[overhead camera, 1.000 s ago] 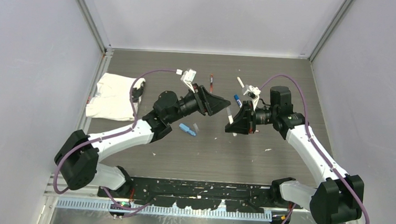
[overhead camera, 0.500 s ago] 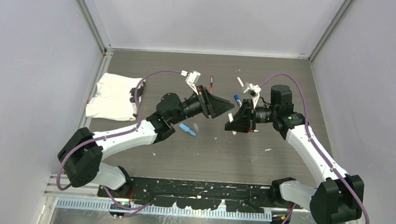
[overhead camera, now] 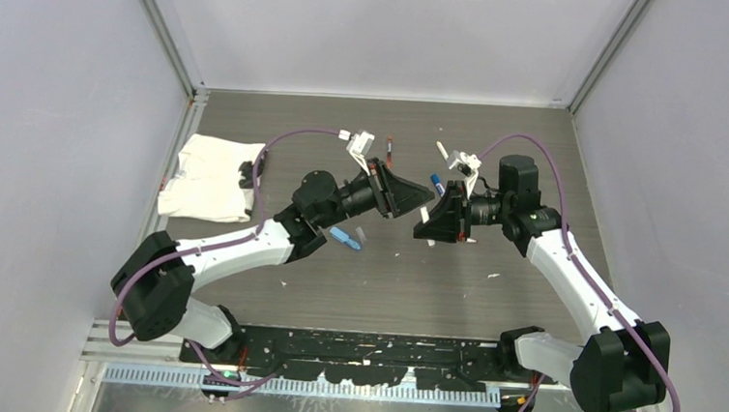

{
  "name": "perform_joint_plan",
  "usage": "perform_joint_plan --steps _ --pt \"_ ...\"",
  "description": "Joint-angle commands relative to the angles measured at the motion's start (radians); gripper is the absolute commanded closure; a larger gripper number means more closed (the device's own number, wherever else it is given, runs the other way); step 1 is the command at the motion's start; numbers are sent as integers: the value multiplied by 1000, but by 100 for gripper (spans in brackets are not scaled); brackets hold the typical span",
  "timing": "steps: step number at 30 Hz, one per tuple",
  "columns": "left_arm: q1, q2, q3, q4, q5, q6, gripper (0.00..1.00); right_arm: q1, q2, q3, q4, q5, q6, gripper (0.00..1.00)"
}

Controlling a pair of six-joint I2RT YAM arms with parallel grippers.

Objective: Insert the pens into the pen caps
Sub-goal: Press the pen cap onto the pen.

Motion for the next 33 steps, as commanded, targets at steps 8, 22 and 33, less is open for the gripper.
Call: perform_joint_plan --steps 8,22,33 --pt "-4 -1 51 38 -2 37 77 -3 1 8 35 1 14 99" --pt "-42 -20 -12 -44 147 119 99 -23 -15 18 24 71 12 99" --pt "-119 24 -105 65 268 149 100 -35 -15 -10 127 123 76 99"
